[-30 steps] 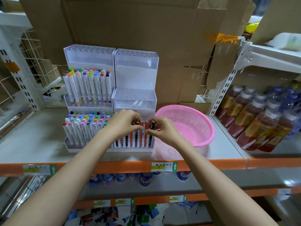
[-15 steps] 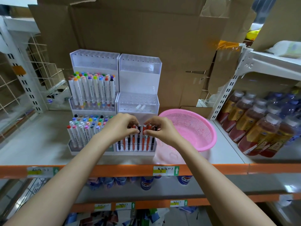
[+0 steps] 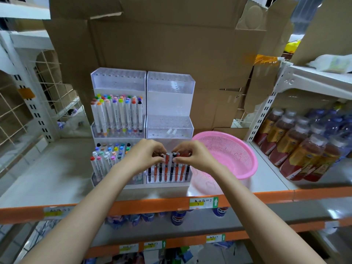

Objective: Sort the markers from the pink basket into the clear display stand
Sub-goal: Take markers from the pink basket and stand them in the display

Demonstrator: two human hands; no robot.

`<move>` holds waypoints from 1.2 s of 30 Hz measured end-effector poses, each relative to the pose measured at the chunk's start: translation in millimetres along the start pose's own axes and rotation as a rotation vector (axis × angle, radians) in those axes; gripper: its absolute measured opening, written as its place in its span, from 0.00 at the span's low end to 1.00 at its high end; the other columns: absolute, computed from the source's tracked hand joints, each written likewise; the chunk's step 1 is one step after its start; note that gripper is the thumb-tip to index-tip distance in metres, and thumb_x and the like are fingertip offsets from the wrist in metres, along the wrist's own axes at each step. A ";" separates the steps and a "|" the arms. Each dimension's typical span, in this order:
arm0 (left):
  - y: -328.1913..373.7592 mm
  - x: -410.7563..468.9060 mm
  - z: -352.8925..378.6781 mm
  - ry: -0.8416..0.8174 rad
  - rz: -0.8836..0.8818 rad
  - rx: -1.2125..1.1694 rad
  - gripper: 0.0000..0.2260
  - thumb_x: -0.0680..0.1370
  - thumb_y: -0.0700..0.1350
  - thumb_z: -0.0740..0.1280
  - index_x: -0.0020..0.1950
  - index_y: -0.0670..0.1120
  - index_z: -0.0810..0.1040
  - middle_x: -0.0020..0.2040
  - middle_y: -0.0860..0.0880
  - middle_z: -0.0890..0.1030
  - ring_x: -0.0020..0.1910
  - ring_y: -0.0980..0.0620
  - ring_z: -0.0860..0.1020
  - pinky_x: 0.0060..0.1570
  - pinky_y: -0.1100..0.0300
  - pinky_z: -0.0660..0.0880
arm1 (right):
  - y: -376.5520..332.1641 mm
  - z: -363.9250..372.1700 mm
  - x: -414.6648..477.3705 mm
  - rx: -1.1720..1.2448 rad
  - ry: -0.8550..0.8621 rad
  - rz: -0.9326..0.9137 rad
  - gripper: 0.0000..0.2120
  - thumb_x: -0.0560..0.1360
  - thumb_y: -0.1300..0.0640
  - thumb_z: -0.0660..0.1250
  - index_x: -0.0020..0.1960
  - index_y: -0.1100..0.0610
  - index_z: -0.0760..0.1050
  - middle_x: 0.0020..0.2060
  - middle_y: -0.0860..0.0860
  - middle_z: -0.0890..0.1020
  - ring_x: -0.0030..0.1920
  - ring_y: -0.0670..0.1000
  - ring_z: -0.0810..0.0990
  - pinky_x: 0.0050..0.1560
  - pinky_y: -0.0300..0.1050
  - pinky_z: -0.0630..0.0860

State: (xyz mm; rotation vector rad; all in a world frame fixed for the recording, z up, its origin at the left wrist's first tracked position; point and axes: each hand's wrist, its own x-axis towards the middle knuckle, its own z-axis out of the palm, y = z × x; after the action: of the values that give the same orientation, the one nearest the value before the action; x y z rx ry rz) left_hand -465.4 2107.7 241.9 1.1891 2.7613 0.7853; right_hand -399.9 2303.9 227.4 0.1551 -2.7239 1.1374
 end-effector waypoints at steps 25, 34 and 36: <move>-24.9 -13.7 -15.2 0.025 0.059 0.023 0.14 0.71 0.41 0.74 0.56 0.48 0.81 0.49 0.52 0.83 0.47 0.58 0.79 0.48 0.66 0.74 | -30.1 16.9 11.2 -0.283 -0.024 -0.013 0.06 0.72 0.48 0.72 0.49 0.45 0.81 0.41 0.43 0.84 0.39 0.42 0.80 0.40 0.49 0.80; -28.2 -20.2 -15.6 0.051 0.056 0.008 0.13 0.72 0.46 0.73 0.56 0.49 0.81 0.48 0.52 0.83 0.43 0.58 0.78 0.47 0.63 0.75 | -38.1 21.9 12.1 -0.328 -0.026 0.003 0.09 0.72 0.46 0.72 0.52 0.44 0.81 0.44 0.43 0.84 0.43 0.42 0.80 0.43 0.49 0.80; -28.2 -20.4 -15.1 0.049 0.055 0.004 0.13 0.72 0.47 0.73 0.56 0.50 0.81 0.48 0.53 0.83 0.43 0.59 0.79 0.47 0.63 0.75 | -42.2 22.5 12.3 -0.340 -0.026 0.001 0.10 0.72 0.45 0.72 0.52 0.44 0.80 0.45 0.43 0.84 0.44 0.42 0.80 0.43 0.48 0.80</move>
State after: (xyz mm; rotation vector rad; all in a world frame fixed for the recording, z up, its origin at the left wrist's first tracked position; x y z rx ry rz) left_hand -473.3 2070.7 238.7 1.2693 2.7813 0.8252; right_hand -407.8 2258.0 243.7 0.1206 -2.8885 0.6600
